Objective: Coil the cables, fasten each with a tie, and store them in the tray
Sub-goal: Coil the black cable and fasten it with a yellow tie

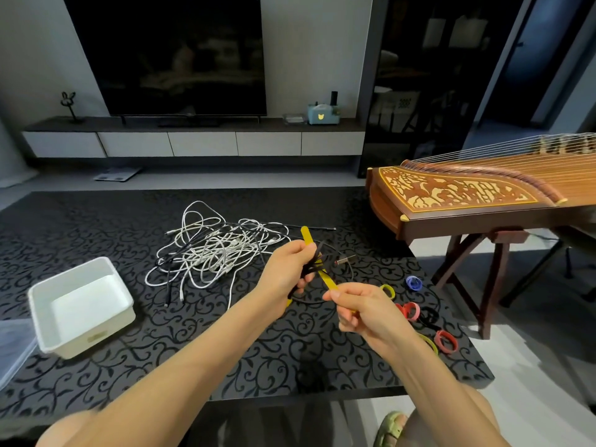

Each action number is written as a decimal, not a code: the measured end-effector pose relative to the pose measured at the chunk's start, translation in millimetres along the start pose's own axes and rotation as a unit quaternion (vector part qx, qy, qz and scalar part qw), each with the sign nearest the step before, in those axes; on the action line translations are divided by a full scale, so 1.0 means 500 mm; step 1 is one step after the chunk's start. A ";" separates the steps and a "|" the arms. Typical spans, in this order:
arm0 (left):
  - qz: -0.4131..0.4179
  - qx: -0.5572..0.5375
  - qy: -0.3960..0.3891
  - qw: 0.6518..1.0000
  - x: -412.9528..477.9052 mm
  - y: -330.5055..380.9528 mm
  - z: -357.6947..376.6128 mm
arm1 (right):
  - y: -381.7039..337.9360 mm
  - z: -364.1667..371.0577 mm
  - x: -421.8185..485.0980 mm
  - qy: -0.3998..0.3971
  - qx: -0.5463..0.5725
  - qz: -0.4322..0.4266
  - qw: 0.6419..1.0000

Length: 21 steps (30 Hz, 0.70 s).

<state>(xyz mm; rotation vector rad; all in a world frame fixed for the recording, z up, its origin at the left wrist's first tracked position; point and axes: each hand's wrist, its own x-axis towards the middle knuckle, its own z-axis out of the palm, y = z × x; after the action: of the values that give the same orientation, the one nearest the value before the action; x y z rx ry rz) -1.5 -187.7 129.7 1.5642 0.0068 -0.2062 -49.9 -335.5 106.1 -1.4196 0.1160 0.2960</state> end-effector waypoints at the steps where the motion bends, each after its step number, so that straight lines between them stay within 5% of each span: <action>1: 0.016 0.014 0.005 1.000 -0.001 0.001 0.001 | -0.005 0.001 -0.004 0.006 -0.003 -0.004 1.000; 6: 0.096 0.129 0.067 0.985 -0.011 0.002 0.006 | -0.022 0.019 -0.048 0.100 -0.129 -0.163 0.973; 9: 0.134 0.234 0.094 0.958 -0.018 -0.002 0.007 | -0.036 0.034 -0.063 0.066 -0.162 -0.233 0.956; 15: 0.203 0.210 0.087 0.953 -0.041 0.011 -0.006 | -0.065 0.022 -0.058 -0.045 -0.078 -0.203 0.975; 21: 0.280 0.207 0.069 0.935 -0.063 0.019 -0.004 | -0.070 0.031 -0.041 0.068 0.065 -0.179 0.979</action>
<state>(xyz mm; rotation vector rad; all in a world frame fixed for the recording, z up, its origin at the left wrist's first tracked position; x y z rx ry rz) -30.9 -181.9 143.2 1.9282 -0.3912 0.3777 -61.4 -327.2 147.2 -1.3014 -0.0100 -0.1062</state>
